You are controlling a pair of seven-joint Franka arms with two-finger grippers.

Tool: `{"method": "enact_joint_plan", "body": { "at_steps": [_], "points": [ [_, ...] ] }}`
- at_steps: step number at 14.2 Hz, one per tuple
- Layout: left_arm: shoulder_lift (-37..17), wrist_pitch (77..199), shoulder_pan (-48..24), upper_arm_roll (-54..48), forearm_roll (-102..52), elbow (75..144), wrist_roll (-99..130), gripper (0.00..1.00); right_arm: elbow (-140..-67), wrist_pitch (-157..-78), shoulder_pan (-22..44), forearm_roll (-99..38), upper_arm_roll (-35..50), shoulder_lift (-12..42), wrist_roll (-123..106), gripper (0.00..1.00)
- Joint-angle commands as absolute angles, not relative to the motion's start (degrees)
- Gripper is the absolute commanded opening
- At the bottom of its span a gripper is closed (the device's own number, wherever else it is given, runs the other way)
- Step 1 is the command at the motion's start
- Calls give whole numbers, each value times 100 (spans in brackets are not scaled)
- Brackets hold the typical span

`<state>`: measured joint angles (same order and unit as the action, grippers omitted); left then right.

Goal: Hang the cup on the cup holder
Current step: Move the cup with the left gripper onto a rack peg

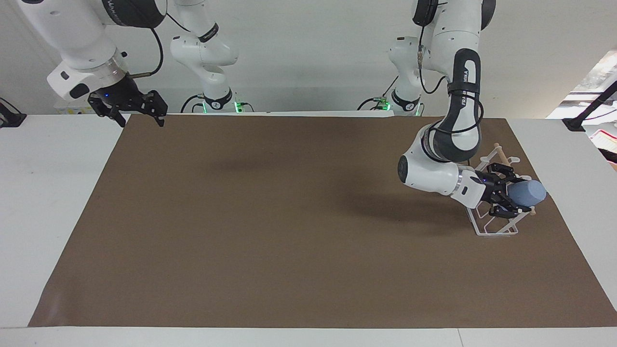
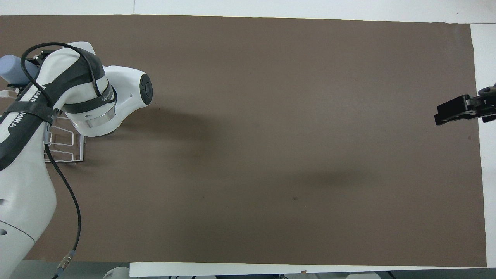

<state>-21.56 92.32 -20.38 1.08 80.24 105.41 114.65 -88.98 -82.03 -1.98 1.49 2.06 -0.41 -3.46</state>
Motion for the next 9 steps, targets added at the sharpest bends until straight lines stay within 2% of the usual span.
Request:
{"method": "enact_joint_plan", "body": {
  "at_steps": [1, 2, 3, 7, 8, 9],
  "points": [
    [-2171, 9123, -2013, 62, 8130, 10722, 11733, 1, -8824, -8227, -272, 63, 220, 9, -430, 99],
    [-2162, 9149, -2013, 53, 8112, 10775, 11742, 3, -8850, -8209, -316, -165, 194, 0, -422, 99],
    [-2153, 9176, -2013, 44, 8078, 10801, 11751, 10, -8868, -8226, -369, -271, 185, -9, -422, 99],
    [-2118, 9465, -1934, 26, 7972, 11021, 11856, 14, -8912, -8244, -360, -281, 193, -18, -431, 99],
    [-2118, 9570, -1890, 18, 7963, 11039, 11848, 26, -8912, -8253, -352, -281, 185, -18, -422, 99],
    [-2118, 9710, -1881, 18, 7928, 11030, 11787, 58, -8912, -8253, -352, -273, 185, -26, -396, 99]
  ]
}}
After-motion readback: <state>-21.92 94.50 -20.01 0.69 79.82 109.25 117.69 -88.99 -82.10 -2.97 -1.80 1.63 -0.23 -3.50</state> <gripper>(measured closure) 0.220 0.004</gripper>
